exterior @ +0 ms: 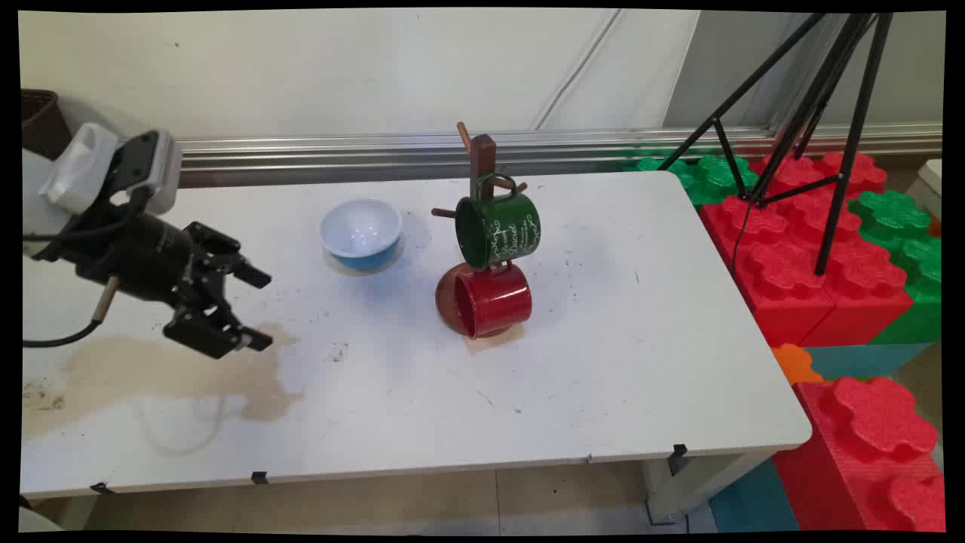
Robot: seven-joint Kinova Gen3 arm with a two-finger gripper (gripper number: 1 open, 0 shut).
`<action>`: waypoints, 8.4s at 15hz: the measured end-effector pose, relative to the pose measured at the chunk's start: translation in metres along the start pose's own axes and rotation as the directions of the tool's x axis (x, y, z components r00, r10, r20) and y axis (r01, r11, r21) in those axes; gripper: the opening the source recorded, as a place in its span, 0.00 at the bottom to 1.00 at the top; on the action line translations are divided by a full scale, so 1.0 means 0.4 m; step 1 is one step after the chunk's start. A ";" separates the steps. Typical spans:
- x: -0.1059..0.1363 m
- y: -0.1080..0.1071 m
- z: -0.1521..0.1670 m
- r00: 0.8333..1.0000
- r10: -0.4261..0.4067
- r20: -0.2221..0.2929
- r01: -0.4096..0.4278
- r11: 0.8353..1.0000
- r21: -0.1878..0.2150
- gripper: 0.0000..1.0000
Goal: Pick up the green mug from the rack, then place the picked object on the table
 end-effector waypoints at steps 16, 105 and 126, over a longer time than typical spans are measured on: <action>0.305 0.087 0.057 0.951 -0.157 -0.267 0.146 0.987 -0.061 1.00; 0.320 0.122 0.086 0.998 -0.013 0.061 0.009 0.997 0.081 0.00; 0.186 -0.128 0.269 0.852 0.312 0.421 -0.348 0.937 0.010 0.00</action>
